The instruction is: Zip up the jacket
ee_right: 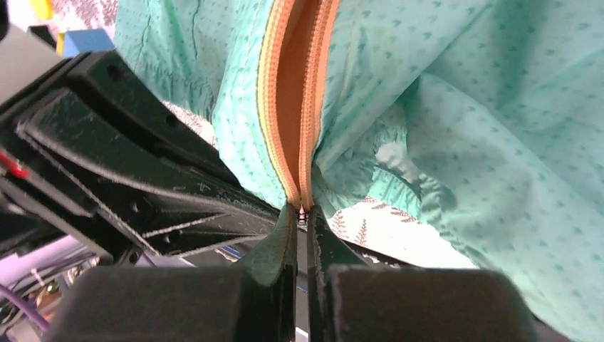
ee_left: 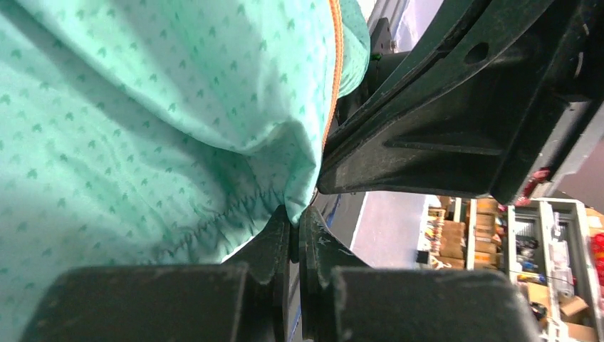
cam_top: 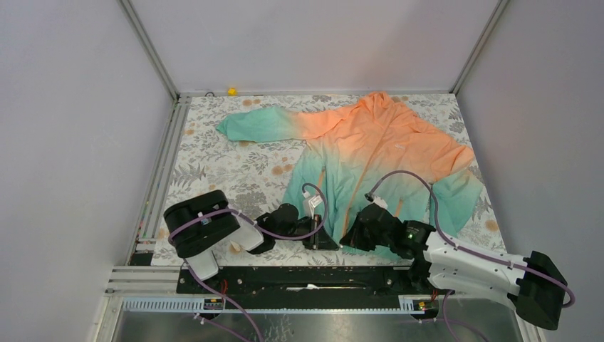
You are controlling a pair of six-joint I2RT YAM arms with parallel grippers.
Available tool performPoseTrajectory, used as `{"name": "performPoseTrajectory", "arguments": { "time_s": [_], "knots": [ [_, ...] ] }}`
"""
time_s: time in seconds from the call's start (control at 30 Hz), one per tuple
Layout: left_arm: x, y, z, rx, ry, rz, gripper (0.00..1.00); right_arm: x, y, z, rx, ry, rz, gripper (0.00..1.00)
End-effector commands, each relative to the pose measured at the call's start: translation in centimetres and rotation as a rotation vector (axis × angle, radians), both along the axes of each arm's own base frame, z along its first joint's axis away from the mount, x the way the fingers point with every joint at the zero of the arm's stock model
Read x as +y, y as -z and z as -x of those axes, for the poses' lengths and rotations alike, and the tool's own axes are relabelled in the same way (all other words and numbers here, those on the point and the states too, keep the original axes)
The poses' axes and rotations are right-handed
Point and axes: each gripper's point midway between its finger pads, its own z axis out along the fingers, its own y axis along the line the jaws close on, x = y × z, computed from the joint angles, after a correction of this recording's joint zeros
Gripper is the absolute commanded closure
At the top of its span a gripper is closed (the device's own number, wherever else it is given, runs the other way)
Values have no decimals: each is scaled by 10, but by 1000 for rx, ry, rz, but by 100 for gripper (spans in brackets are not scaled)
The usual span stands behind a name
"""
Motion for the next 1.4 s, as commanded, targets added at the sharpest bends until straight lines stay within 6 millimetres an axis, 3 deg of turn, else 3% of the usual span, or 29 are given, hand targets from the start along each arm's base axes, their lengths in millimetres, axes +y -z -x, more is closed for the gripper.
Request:
{"name": "performPoseTrajectory", "arguments": {
  "time_s": [0.0,0.1,0.27,0.43,0.8,1.03,1.13,1.37],
  "knots": [
    [10,21,3,-68,-6,-128,100,-14,-29,-30,-41,193,100,100],
    [15,29,4,-88,-11,-186,100,-20,-39,-43,-72,211,123,100],
    [19,31,12,-100,4,-207,100,-25,-31,-61,-61,122,139,100],
    [14,28,17,-64,27,-183,100,3,-32,-44,-31,-159,58,99],
    [5,37,24,11,60,-143,100,-8,-3,4,90,-234,4,56],
    [7,33,26,30,57,-102,100,3,19,26,126,-221,-12,60],
    [9,33,25,34,50,-99,100,7,22,19,63,-177,-8,69],
    [8,18,27,73,52,-13,100,11,20,0,-80,-144,-21,72]
  ]
}}
